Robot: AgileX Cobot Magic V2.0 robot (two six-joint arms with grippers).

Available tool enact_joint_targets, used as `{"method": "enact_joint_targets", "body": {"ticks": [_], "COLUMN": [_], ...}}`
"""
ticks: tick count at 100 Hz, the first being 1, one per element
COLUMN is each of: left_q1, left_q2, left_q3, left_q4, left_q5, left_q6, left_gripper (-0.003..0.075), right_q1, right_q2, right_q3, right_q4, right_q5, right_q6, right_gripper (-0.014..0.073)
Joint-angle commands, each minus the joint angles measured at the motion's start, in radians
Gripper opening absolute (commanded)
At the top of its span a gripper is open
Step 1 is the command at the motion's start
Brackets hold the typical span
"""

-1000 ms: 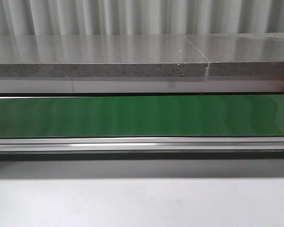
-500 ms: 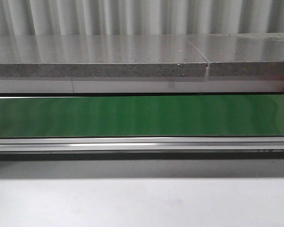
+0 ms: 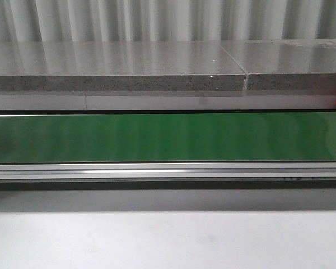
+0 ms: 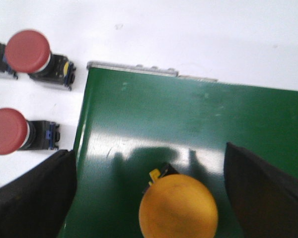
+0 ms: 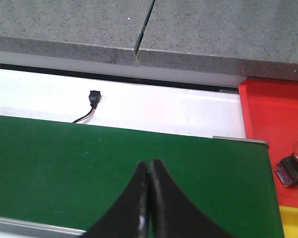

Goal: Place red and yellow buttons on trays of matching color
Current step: 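Carry the yellow button onto the belt and open the left gripper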

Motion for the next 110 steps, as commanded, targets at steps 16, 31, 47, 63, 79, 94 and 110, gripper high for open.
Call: {"method": "enact_joint_targets", "body": {"ticks": [16,31,47,63,79,94,110], "left_q1": [-0.015,0.051,0.174,0.298,0.454,0.564,0.604], "left_q2": [-0.124,-0.157,-0.157,-0.157,-0.157,-0.157,-0.133], "left_q3": [-0.063,-0.063,-0.046,0.022,0.127,0.217,0.244], "left_q4": [-0.022,-0.024,-0.050,-0.057,-0.057,-0.064,-0.064], "left_q5": [-0.024,0.006,0.039,0.033,-0.020,-0.107,-0.188], "left_q6": [0.002,0.002,0.002,-0.009,-0.083,-0.138,-0.138], "left_gripper": [0.0587,0.0587,0.0587,0.0587,0.0587,0.0587,0.0587], "right_q1": [0.002,0.002,0.002,0.002,0.002,0.002,0.002], "right_q2": [-0.006,-0.006,-0.006,-0.006,-0.006,-0.006,-0.006], "right_q3": [-0.026,-0.026,-0.026,-0.026,-0.026,-0.026,-0.026], "right_q4": [-0.005,-0.005,-0.005,-0.005,-0.005,-0.005,-0.005], "right_q5": [-0.067,-0.067,-0.067,-0.067,-0.067,-0.067,-0.067], "right_q6": [-0.008,-0.008,-0.008,-0.008,-0.008,-0.008,-0.008], "right_gripper": [-0.0069,-0.0069,-0.0069,-0.0069,-0.0069,-0.0069,-0.0069]}}
